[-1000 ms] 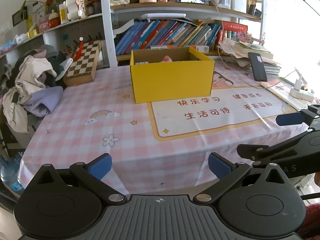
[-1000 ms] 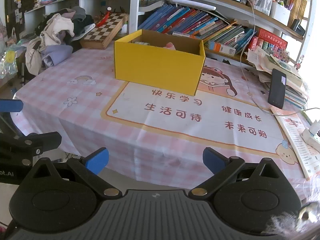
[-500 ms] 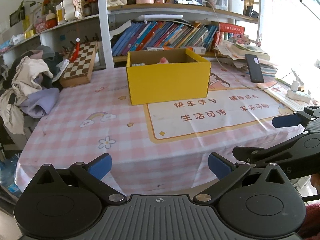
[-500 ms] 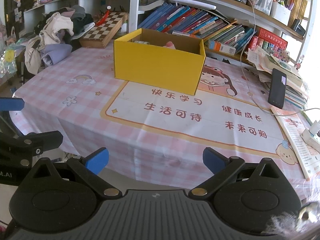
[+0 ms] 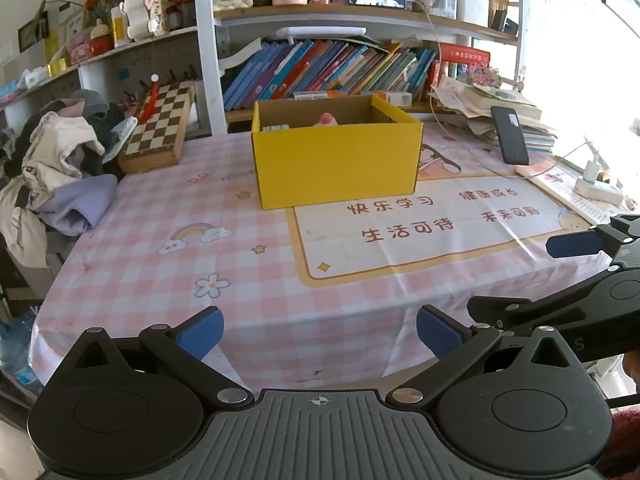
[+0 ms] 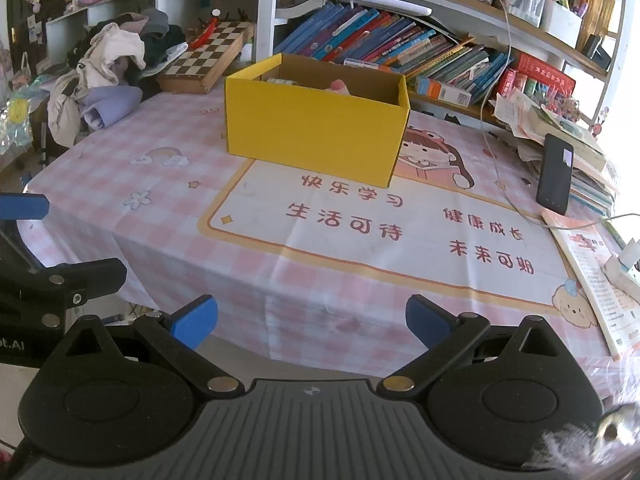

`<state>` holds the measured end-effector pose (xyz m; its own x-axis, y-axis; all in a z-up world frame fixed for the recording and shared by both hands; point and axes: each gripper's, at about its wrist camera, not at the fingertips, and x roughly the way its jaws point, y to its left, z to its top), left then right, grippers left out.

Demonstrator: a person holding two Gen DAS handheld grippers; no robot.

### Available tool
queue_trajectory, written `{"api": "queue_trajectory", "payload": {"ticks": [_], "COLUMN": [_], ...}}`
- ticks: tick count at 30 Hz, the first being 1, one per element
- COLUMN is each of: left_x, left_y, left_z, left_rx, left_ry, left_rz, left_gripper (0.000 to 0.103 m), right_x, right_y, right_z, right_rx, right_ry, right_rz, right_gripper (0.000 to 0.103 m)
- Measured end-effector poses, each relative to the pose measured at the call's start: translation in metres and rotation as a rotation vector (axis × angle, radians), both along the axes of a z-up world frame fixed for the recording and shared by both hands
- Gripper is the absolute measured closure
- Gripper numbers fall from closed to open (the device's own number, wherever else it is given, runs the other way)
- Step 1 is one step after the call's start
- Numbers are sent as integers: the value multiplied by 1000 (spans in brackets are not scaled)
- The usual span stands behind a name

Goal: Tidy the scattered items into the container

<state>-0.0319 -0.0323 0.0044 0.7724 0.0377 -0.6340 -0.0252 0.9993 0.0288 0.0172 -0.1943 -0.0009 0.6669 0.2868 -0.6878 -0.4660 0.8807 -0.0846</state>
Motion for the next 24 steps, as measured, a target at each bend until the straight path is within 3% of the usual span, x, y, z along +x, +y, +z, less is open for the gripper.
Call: {"api": "queue_trajectory", "payload": {"ticks": [24], "left_x": [10], "left_y": [6], "left_z": [-14], "left_rx": [-46], "left_ry": [55], "left_rz": [5], "left_gripper": [0], "right_x": [13], "right_y": [5], "right_z": [-10], "right_rx": [-20], "right_ry": [46], "right_rz": [11], "right_gripper": [2]}}
